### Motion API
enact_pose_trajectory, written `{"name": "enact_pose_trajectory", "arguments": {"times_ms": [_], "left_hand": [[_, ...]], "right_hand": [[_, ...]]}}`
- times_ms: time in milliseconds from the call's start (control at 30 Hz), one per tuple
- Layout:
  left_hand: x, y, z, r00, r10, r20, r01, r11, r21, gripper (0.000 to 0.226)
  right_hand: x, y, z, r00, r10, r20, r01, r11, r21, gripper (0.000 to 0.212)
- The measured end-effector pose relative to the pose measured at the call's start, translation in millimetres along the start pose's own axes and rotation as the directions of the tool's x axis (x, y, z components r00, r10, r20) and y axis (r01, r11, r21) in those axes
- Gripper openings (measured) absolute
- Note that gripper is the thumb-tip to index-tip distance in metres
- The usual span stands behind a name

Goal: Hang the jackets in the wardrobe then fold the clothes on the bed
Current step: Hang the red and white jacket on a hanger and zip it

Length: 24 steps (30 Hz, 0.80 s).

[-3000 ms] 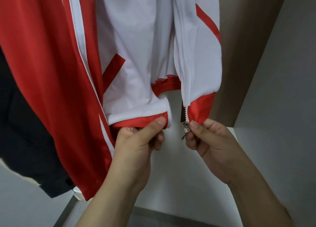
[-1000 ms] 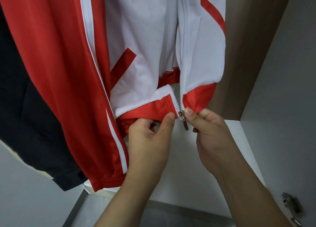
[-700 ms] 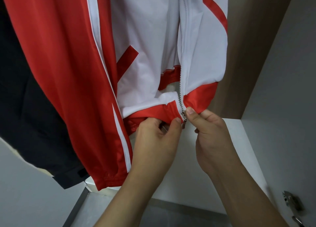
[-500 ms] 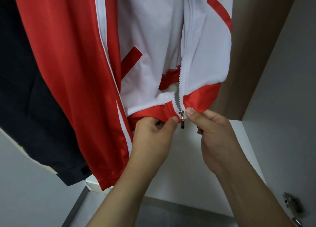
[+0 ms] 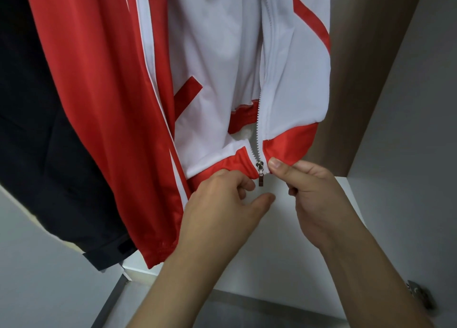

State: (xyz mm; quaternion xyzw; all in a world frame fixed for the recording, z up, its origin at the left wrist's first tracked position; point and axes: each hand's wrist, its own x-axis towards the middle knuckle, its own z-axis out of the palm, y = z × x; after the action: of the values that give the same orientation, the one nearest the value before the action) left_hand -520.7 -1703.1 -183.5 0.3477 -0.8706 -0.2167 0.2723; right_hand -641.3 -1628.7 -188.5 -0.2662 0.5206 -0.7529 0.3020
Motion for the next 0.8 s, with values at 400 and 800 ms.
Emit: {"name": "enact_pose_trajectory", "arguments": {"times_ms": [400,800], "left_hand": [[2,-3,16,0.997,-0.029,-0.075,0.011,0.974,-0.227,0.011],[8,0,18,0.969,-0.218,0.119,0.246,0.768,-0.591,0.023]], "right_hand": [[2,1,-4,0.999,-0.041,-0.013,0.040,0.999,-0.034,0.007],[7,6,-12,0.997,-0.059,-0.057,0.052,0.991,-0.123,0.009]]}}
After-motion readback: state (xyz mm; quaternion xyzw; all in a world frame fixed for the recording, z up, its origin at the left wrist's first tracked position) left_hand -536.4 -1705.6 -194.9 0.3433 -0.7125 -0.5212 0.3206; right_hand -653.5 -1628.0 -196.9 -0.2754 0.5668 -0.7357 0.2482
